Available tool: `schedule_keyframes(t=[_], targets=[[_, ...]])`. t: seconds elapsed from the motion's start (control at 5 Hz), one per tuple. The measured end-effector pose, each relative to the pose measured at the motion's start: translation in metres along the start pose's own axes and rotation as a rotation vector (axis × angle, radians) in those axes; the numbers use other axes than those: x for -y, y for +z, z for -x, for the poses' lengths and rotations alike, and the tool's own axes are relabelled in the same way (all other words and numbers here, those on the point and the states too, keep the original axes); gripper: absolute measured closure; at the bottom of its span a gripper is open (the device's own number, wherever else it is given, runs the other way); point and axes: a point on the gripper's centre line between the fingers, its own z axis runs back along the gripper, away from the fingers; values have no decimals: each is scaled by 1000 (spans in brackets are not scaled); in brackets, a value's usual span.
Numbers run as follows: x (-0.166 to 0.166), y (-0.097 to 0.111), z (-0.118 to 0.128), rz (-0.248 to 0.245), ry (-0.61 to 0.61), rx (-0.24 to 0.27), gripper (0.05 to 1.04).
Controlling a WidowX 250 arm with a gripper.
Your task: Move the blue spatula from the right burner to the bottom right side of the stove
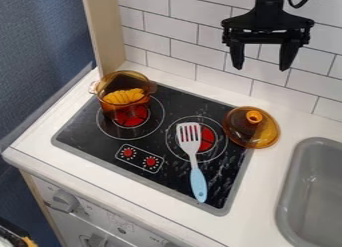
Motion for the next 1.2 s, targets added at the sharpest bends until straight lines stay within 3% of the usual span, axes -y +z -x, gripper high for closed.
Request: schedule_keyframes(t=[0.4,0.8,1.0,1.2], targets=[[-11,-17,19,-56,36,-44,83],[-41,29,53,-154,197,30,83],[-51,31,96,-192,230,25,83],[-67,37,128,-201,272,21,83]])
